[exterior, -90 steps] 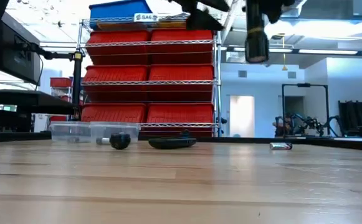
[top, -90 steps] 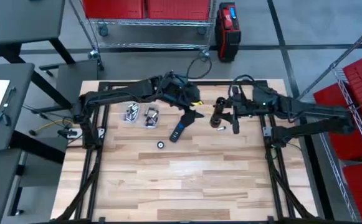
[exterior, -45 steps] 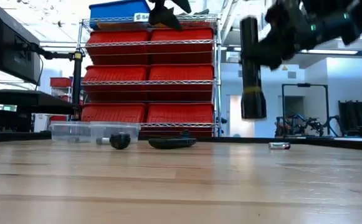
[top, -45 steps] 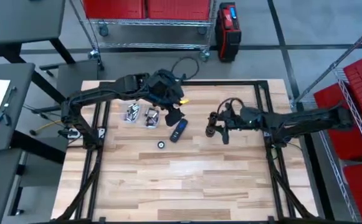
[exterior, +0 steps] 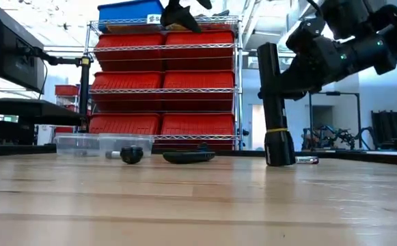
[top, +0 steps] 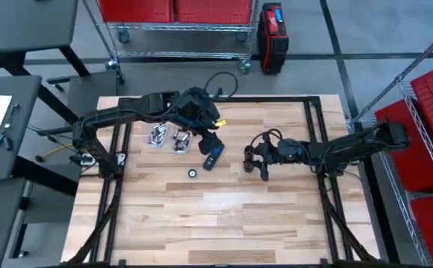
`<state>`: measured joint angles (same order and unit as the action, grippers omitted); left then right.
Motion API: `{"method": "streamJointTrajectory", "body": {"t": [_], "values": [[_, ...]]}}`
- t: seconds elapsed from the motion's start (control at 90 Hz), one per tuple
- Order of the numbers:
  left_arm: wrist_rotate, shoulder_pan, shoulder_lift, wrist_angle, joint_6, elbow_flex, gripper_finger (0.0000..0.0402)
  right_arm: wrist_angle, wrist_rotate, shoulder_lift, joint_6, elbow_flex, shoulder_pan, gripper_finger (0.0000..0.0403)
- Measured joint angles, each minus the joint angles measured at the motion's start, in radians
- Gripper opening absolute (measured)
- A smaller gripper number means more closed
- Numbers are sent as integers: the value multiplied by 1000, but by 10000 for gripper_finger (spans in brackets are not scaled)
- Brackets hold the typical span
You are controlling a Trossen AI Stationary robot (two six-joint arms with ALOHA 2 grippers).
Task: Insert battery
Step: Close the flashlight battery compartment
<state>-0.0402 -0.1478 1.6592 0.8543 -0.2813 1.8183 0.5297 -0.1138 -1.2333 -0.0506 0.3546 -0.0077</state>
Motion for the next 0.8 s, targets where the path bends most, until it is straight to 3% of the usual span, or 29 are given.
{"method": "streamJointTrajectory", "body": {"t": [0.111, 0.256, 0.344, 0.8], "values": [[0, 3, 0, 0, -4, 0, 283, -15, 1, 15, -1, 0, 1, 148], [0, 2, 0, 0, -4, 0, 283, -41, 7, 51, -5, -5, 1, 237], [0, 2, 0, -1, -4, 0, 283, -35, 8, 78, -5, -4, 1, 269], [2, 1, 0, 0, 16, 0, 283, -90, 8, 249, 7, -4, -8, 280]]}}
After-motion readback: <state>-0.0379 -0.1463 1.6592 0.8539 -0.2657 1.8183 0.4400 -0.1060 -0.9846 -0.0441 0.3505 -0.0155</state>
